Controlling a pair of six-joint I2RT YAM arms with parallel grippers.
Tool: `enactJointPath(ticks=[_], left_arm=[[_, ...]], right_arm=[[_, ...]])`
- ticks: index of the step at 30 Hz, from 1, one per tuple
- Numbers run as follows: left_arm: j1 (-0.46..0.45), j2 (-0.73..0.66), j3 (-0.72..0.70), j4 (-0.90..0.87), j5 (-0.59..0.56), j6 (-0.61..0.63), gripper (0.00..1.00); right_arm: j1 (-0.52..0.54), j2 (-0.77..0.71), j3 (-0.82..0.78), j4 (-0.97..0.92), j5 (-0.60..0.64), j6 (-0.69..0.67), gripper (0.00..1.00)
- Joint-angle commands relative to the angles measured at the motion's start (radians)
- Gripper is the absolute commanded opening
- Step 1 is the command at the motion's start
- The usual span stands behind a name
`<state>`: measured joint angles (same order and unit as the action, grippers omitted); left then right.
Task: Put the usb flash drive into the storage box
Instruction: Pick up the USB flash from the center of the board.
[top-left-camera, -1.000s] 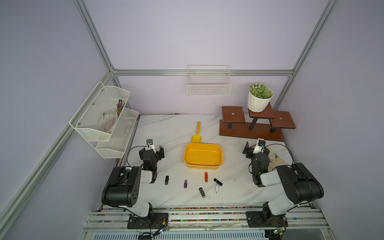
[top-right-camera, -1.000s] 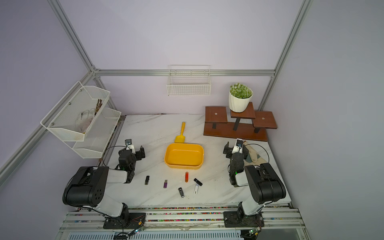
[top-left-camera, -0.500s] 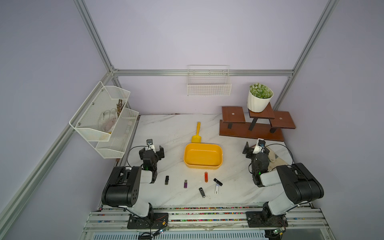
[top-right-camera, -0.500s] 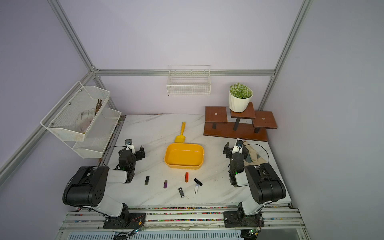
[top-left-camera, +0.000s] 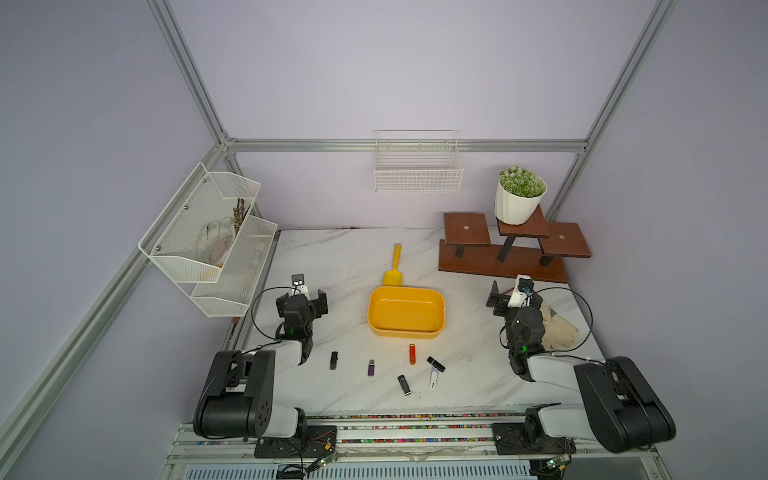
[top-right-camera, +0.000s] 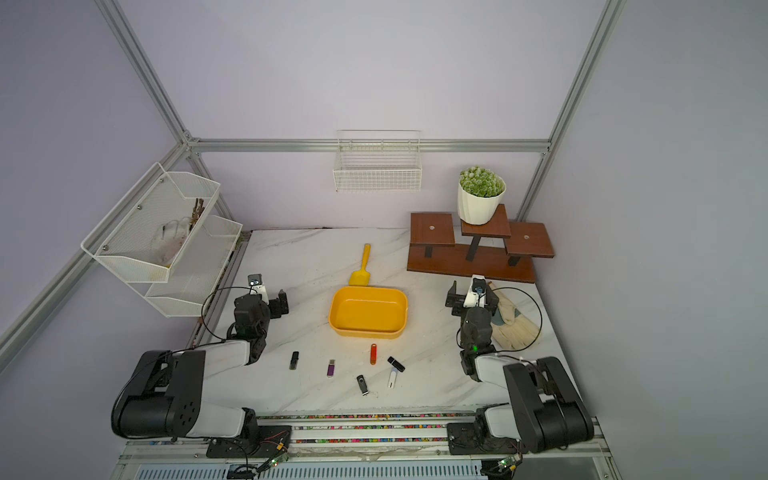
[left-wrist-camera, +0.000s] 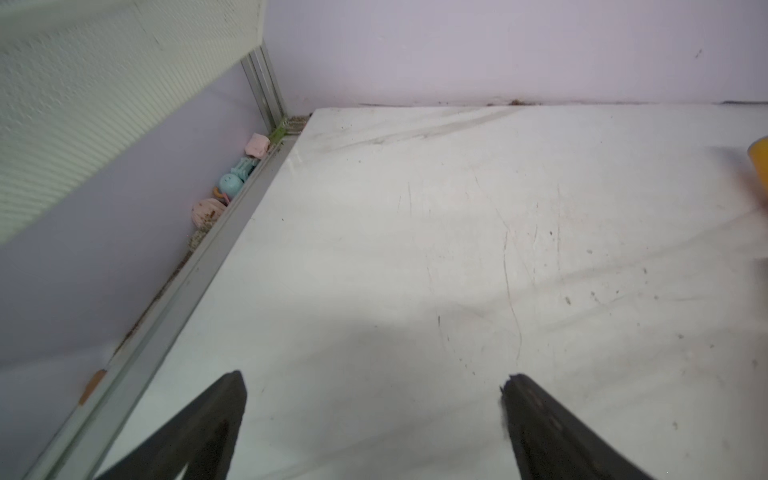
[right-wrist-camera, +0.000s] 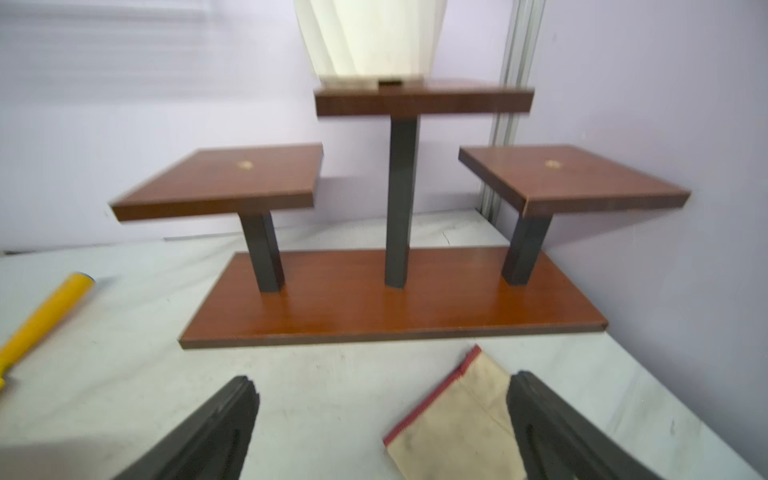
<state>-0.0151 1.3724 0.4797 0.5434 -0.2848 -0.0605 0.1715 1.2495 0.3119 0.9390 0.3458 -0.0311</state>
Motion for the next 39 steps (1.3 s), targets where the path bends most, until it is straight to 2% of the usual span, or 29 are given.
enactJointPath(ticks=[1,3,6,9,12,14,18,22,29,39], left_arm=[[-0.008,-0.117,0.157,-0.304,-0.050,-0.100,1.00],[-0.011,-0.132,0.220,-0.454,-0.062,-0.145,1.00],[-0.020,-0.151,0.280,-0.634,-0.038,-0.233,1.00],[-0.053,-0.198,0.288,-0.746,-0.029,-0.261,1.00],[-0.091,-0.275,0.256,-0.796,-0.051,-0.296,1.00],[-0.109,-0.318,0.231,-0.811,-0.027,-0.325,1.00],[-0.149,-0.367,0.202,-0.853,-0.035,-0.357,1.00],[-0.157,-0.363,0.200,-0.869,-0.028,-0.355,1.00],[-0.174,-0.326,0.208,-0.878,0.001,-0.362,1.00],[-0.177,-0.325,0.196,-0.898,0.005,-0.345,1.00]], right_arm=[[0.021,-0.175,0.166,-0.435,-0.017,-0.002,0.99],[0.037,-0.236,0.269,-0.661,0.005,0.057,0.99],[0.085,-0.261,0.367,-0.898,-0.005,0.158,0.99],[0.192,-0.242,0.442,-1.094,-0.018,0.227,0.99],[0.321,-0.215,0.493,-1.247,-0.055,0.275,0.99],[0.395,-0.211,0.506,-1.331,-0.089,0.308,0.99],[0.531,-0.257,0.481,-1.413,-0.123,0.376,0.99],[0.625,-0.270,0.479,-1.490,-0.151,0.434,0.97],[0.767,-0.131,0.495,-1.569,-0.182,0.464,0.90],[0.813,0.029,0.500,-1.537,-0.259,0.460,0.83]])
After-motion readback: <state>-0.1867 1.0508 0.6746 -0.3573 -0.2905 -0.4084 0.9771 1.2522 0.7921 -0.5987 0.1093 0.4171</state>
